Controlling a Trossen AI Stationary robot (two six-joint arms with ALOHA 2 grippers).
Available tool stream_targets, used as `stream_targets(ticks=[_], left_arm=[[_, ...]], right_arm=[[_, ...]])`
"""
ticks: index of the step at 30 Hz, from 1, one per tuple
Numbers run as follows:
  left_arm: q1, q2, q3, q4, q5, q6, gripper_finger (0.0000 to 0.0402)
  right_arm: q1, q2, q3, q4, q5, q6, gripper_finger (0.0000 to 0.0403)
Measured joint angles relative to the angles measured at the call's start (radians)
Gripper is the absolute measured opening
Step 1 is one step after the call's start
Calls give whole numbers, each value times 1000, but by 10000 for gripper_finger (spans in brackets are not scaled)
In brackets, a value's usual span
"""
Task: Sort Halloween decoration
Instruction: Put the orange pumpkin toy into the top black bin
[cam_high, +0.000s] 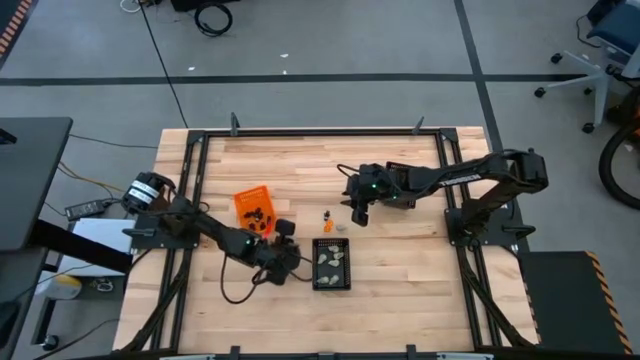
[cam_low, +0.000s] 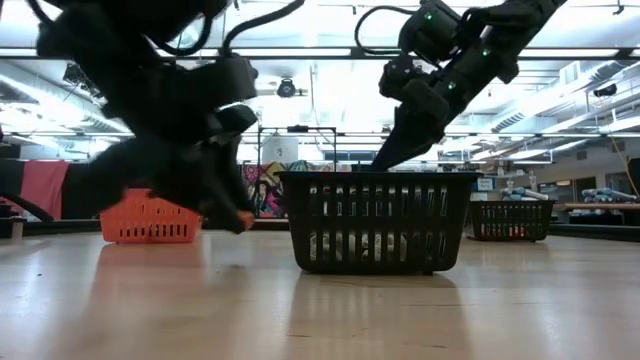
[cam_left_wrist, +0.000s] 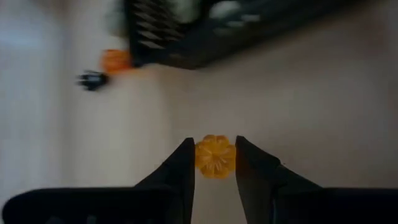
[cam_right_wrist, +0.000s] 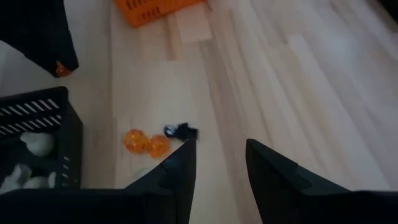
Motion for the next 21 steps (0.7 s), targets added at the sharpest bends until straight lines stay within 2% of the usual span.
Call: stream_targets(ticks=[4,9,15,21], left_arm=[[42,-1,0,44,-66,61,94],[125,-2,1,161,-67,166,94],[234,-2,2,296,44,255,94],[314,8,40,352,101,329,94]], right_arm=[[0,-57,0,-73,54,16,143],[0,-121,0,-160,89,38,143],[2,-202,0,-279,132,62,143],[4,-266,-86,-226,179,80,143]])
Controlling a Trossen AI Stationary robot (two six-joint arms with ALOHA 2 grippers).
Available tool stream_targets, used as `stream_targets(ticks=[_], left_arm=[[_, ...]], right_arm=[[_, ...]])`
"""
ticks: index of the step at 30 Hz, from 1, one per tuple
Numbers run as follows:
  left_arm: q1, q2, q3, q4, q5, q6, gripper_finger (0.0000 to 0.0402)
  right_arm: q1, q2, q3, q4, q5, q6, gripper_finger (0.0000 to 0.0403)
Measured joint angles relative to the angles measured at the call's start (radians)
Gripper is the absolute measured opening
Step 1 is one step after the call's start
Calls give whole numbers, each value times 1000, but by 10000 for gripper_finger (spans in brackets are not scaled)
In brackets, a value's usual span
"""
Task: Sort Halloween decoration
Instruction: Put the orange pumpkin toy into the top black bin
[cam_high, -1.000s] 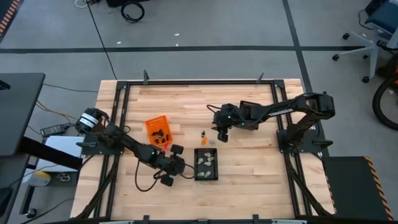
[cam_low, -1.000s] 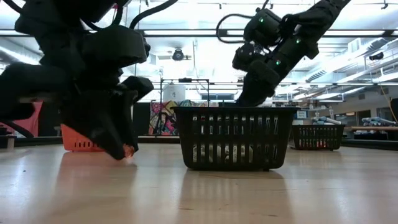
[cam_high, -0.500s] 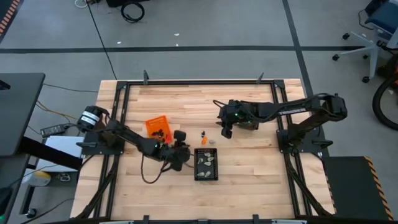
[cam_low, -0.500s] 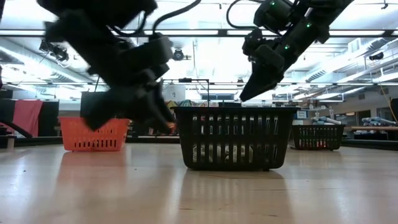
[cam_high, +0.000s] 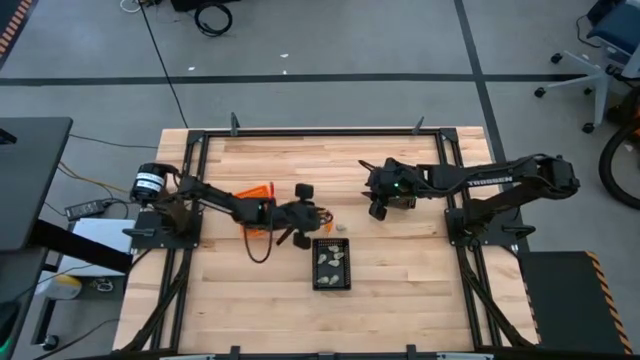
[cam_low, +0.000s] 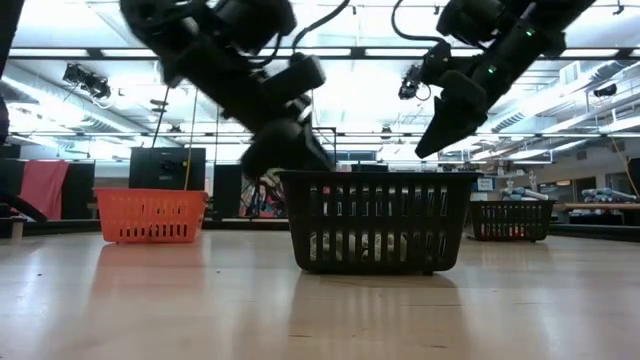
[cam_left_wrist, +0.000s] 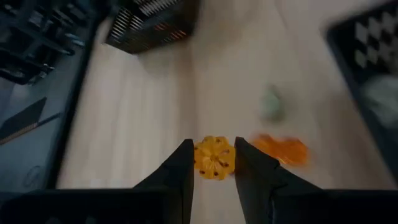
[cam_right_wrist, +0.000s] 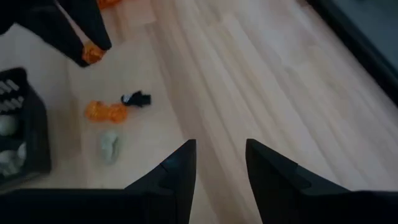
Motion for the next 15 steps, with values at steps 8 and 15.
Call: stream_targets(ticks=[8,15], left_arm=[[60,127,197,3,23,86,94],[110,285,398,2,36,90,94]], right_arm=[[47,-78,-121,135,142,28,143],[123,-219,-169,96,475,2,143]])
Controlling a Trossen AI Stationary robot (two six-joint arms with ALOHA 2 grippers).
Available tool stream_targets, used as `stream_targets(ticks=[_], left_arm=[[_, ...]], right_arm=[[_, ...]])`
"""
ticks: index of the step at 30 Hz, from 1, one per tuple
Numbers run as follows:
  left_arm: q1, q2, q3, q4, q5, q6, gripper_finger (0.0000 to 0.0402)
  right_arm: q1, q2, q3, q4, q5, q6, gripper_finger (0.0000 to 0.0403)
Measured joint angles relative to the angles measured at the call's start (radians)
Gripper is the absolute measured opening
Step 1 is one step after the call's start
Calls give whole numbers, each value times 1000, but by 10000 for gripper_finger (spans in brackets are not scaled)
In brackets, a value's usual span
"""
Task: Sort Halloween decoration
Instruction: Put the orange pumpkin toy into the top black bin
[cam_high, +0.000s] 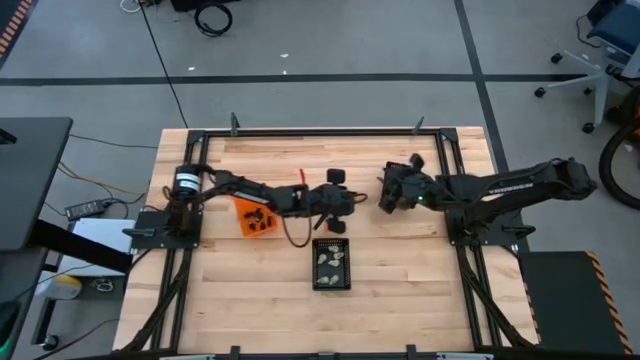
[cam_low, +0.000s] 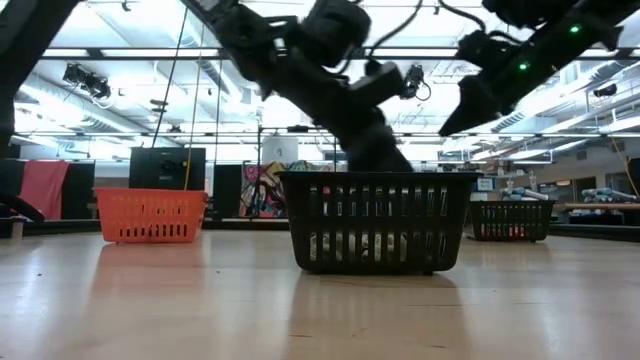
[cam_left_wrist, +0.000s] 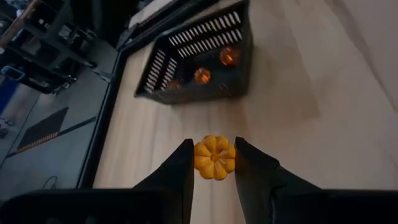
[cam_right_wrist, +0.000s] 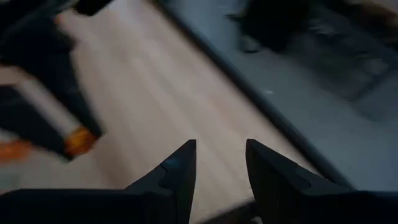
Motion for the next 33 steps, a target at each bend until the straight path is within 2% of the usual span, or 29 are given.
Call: stream_targets(ticks=[3,6,12,22,28,33], left_arm=[[14,57,78,1,7,-1,94],[26,102,145,4,25,-3,94],[45,207,284,7,101,-32,94],[48,397,527,3,109,-29,94],[57,412,552,1,107,-63,99],[57,412,552,1,131,-72,140]], right_arm=[[13,-68,-21,-60,125,19,143],[19,-127,-41,-107,190,58,143],[23,-211,-85,-100,192,84,143],[60,-257,-98,-95,190,97,143],[77,-255,-98,-97,190,101,143],[78,-255,-98,-97,189,105,143]])
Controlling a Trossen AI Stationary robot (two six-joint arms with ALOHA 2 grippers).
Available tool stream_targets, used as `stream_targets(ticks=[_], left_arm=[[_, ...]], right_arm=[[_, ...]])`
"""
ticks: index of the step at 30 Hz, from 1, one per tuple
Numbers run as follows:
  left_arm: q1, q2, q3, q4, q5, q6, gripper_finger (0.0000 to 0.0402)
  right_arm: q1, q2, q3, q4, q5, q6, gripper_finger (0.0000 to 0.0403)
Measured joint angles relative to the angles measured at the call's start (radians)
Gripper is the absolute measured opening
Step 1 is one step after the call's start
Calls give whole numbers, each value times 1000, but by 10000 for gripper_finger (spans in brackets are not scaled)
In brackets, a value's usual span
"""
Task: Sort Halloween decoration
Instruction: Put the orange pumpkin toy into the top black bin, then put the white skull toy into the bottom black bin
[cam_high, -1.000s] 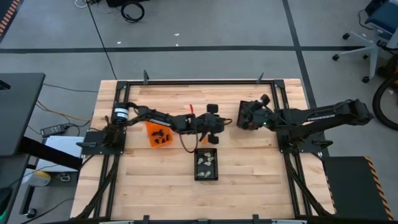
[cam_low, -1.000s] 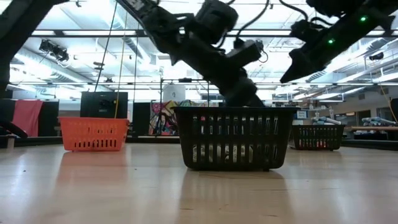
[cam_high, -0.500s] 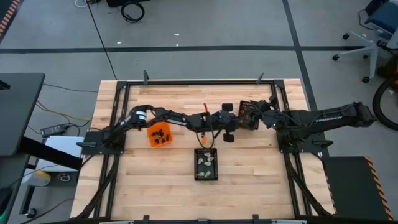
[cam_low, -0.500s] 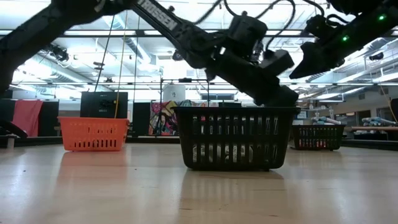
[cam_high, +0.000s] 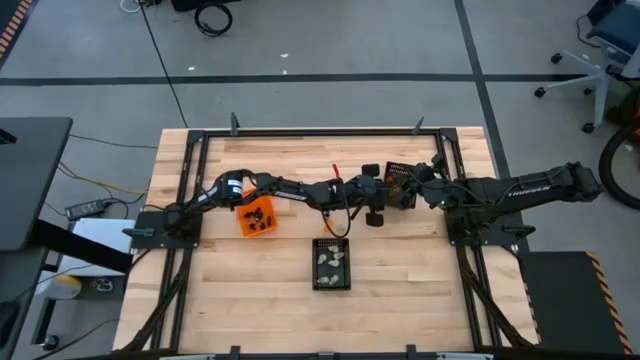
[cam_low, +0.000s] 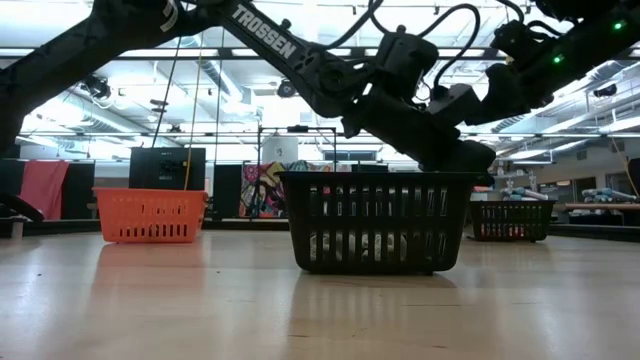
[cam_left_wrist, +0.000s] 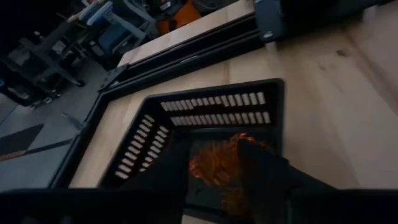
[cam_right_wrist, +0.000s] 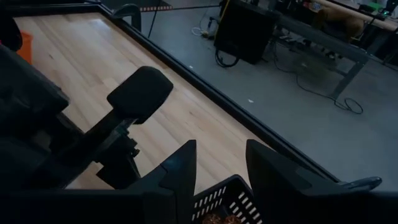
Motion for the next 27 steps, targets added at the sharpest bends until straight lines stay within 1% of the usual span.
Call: stream_targets(ticks=[4,7,12,18,22,25,27], left_arm=[[0,0,0,0,11,-2,172],[-1,-10,0,-21,11,3,181],[-3,-57,1,-132,8,6,176],[-3,-129,-5,-327,-24,-2,154],[-10,-191,-65,-381,-38,-11,140],[-21,-262,-156,-380,-51,-12,129],[-30,-318,-231,-365,-55,-13,122]], right_arm=[[0,0,0,0,-4,4,143],[0,0,0,-1,-4,4,143],[0,0,0,-16,-3,4,143],[0,-1,0,-25,-5,4,143],[0,-2,1,-28,-51,3,143],[1,2,1,-27,-109,-1,143],[5,8,1,-24,-177,-6,143]])
